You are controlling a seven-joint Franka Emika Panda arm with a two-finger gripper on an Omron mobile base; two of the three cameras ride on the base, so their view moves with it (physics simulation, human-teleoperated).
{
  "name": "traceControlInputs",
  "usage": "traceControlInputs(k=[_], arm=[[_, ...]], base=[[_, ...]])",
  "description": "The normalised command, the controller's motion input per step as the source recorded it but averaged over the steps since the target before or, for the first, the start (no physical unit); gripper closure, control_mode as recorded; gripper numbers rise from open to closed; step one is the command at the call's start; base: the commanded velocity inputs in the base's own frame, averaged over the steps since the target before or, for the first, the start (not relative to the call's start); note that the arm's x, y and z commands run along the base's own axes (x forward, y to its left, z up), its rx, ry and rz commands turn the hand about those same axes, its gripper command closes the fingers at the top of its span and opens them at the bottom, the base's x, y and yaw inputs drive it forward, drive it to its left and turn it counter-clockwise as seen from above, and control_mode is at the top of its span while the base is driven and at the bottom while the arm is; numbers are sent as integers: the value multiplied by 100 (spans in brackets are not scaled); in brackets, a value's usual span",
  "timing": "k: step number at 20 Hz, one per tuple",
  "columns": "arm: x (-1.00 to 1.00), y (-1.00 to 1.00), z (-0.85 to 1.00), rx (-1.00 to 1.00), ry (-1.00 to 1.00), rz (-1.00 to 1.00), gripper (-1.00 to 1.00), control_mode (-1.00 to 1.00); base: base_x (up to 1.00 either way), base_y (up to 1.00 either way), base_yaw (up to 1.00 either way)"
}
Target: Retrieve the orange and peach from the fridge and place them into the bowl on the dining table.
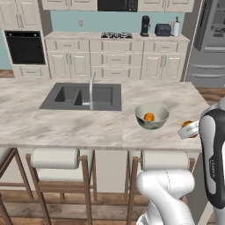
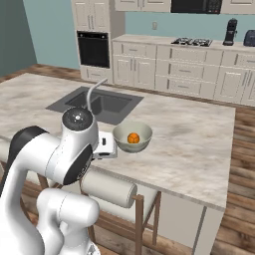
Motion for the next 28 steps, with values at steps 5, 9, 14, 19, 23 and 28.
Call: traceControlInputs(k=[5,9,14,19,23,28], arm=[[11,-2,0,0,5,0,100,-100],[65,-11,0,3,27,0,100,-100],[78,-15,0,4,25,0,100,-100],[71,-23,-1,4,15,0,100,-100],[88,-19,-15,3,6,0,100,-100],[85,-3,-33,0,0,0,100,-100]], base=[[36,-10,0],[0,0,0],[0,0,0],[0,0,0],[0,0,0],[0,0,0]])
